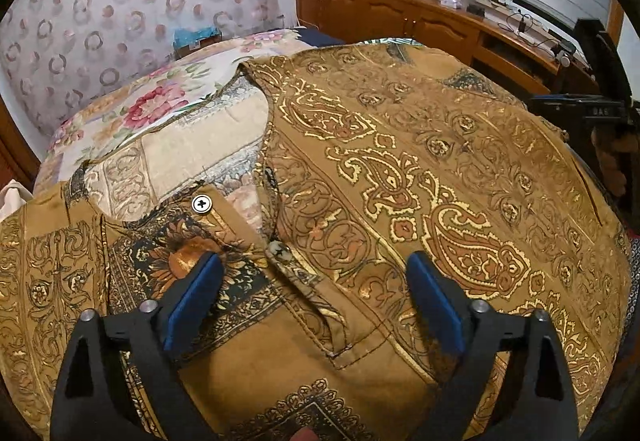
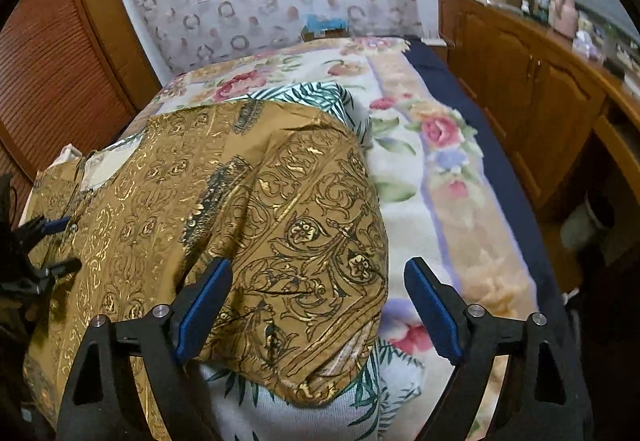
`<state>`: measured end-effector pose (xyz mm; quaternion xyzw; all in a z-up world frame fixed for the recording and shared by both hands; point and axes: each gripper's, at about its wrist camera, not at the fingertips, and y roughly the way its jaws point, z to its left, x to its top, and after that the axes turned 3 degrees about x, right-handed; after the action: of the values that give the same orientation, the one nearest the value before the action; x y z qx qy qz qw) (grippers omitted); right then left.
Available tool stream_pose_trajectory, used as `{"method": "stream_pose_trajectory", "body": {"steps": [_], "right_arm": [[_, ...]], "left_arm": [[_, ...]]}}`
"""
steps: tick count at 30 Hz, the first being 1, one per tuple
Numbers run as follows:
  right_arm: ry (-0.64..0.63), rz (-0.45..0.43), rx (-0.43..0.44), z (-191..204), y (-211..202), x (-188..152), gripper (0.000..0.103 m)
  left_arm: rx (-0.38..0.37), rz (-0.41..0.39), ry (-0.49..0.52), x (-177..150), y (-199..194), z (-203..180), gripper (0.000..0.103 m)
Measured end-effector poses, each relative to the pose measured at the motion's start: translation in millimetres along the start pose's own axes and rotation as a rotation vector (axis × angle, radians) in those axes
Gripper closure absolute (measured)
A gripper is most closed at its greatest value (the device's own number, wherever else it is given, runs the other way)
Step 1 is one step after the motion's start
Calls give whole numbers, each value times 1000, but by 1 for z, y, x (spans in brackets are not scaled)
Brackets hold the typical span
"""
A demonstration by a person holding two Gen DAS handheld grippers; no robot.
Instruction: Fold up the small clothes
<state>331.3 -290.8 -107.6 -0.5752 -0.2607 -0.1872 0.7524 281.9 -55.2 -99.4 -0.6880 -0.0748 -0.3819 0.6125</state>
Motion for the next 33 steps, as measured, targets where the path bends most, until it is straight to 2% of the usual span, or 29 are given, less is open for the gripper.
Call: {"method": "stream_pose_trajectory", "body": {"steps": [1, 4, 10, 12, 14, 15, 17, 20, 24, 27, 31, 33], "right_arm": [[8, 7, 4, -4, 1, 2, 18], [27, 27, 16, -15, 2, 8, 22], [71, 63, 44, -25, 11, 12, 37], [91, 66, 68, -29, 11, 13, 46], [88, 65, 61, -30, 9, 15, 59], [77, 63, 46, -29, 7, 16, 62], [39, 65, -5, -25, 2, 19, 81], [-8, 63, -68, -18, -4, 22, 96], [-84, 5, -128, 3, -21, 30, 98], [-154, -64, -171, 29, -39, 38, 98], [-271, -128, -149, 74, -53, 48, 98], [-320, -139, -108, 100, -54, 49, 98]], "left_arm": [[-2, 6, 1, 0, 1, 1, 1], [-2, 9, 6, 0, 2, 1, 0], [1, 10, 4, 0, 2, 1, 0], [3, 9, 4, 1, 2, 1, 0], [2, 10, 4, 1, 2, 1, 0], [2, 9, 3, 1, 2, 1, 0], [2, 9, 4, 1, 2, 1, 0], [1, 9, 2, 1, 2, 1, 0], [-2, 5, -2, 1, 2, 1, 0], [-26, -42, -31, -1, -8, 6, 1], [6, -156, -74, 0, -29, 16, 1], [22, -199, -83, 0, -38, 21, 1]]}}
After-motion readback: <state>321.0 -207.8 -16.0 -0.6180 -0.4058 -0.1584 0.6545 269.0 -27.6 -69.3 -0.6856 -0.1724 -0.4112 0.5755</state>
